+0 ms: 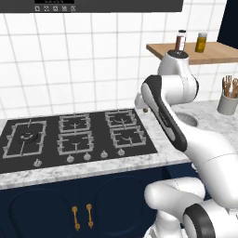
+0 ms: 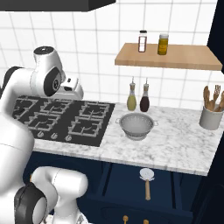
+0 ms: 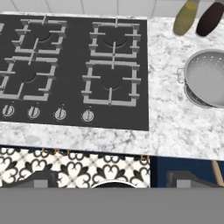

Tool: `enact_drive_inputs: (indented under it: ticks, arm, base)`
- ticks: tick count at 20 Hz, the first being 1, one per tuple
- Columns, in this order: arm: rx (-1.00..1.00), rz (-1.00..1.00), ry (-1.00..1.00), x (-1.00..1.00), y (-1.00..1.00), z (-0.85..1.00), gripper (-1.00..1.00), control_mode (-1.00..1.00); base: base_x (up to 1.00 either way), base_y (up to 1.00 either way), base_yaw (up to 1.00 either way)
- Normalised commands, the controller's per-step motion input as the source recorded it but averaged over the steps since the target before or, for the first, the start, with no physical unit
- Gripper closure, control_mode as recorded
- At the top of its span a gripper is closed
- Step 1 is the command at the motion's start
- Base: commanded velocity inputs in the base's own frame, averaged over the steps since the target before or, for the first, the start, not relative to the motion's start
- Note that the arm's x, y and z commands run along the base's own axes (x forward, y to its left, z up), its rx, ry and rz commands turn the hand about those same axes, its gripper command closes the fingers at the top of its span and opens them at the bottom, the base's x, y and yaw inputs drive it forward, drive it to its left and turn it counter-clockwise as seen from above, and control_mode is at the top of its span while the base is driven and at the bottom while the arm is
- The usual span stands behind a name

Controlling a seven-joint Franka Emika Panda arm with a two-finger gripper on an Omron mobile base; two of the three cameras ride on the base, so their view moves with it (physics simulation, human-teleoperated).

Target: Pick the pizza cutter from the drawer and place it on the counter.

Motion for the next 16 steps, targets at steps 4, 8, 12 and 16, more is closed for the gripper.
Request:
enact_drive_inputs:
  ticks: [4, 8, 12, 16]
  arm:
    - [0.0, 0.0, -0.01, -0.04, 0.01, 0.0, -1.0, -1.0]
    - [0.0, 0.0, 0.0, 0.0, 0.0, 0.0, -1.0, -1.0]
    - [0.0, 0.0, 0.0, 0.0, 0.0, 0.0, -1.0, -1.0]
    - [0.0, 0.0, 0.0, 0.0, 0.0, 0.0, -1.0, -1.0]
  base:
    - [0.0, 0.0, 0.0]
    - [0.0, 0.0, 0.0]
    - [0.0, 0.0, 0.0]
    - [0.0, 0.0, 0.0]
